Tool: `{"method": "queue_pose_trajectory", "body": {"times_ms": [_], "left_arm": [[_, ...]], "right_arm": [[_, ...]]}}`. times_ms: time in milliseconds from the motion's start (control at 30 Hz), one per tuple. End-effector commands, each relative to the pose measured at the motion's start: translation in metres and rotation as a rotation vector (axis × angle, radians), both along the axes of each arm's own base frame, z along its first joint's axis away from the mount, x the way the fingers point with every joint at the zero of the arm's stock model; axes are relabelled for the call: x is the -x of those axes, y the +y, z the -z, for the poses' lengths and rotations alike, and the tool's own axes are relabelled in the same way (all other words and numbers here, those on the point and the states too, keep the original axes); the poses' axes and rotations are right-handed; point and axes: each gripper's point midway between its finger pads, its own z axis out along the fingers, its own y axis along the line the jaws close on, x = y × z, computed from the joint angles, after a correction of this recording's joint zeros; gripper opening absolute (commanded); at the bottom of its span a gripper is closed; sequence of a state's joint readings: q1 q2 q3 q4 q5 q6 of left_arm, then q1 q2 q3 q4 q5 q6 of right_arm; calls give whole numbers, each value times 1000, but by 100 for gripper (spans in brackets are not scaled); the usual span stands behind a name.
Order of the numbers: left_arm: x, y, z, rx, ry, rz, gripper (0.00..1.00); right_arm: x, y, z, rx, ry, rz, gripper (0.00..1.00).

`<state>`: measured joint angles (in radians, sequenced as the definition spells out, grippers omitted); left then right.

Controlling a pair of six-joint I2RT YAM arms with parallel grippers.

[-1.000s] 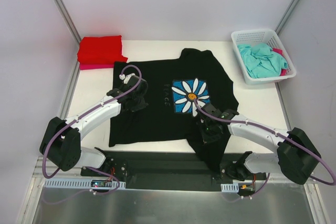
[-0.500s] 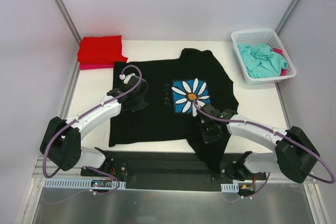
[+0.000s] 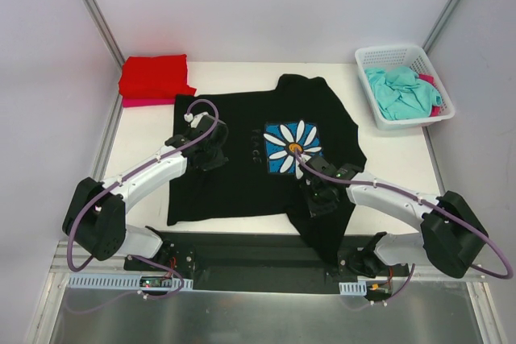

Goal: Fold and stack the t-shirts

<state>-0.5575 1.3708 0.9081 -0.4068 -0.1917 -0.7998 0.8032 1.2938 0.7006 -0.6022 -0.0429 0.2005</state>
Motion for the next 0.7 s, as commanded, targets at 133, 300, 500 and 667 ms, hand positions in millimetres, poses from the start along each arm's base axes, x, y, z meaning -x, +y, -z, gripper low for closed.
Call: {"method": "queue_pose_trajectory", "body": {"times_ms": [133,300,500,667], "left_arm": [[-2,-2,-8,-8,-17,4,0],[-2,-2,-9,-9,-19,5,0],[-3,-3,-9,-8,-20,7,0],[-4,-3,-10,-7,-23,6,0]], "right_arm": [[-1,8,-2,-17,10,-21,21],[-1,9,0,-15,8,-23,21],[-1,10,2,-17,20,-29,20],[0,10,3,-15,20,-36,20]]}}
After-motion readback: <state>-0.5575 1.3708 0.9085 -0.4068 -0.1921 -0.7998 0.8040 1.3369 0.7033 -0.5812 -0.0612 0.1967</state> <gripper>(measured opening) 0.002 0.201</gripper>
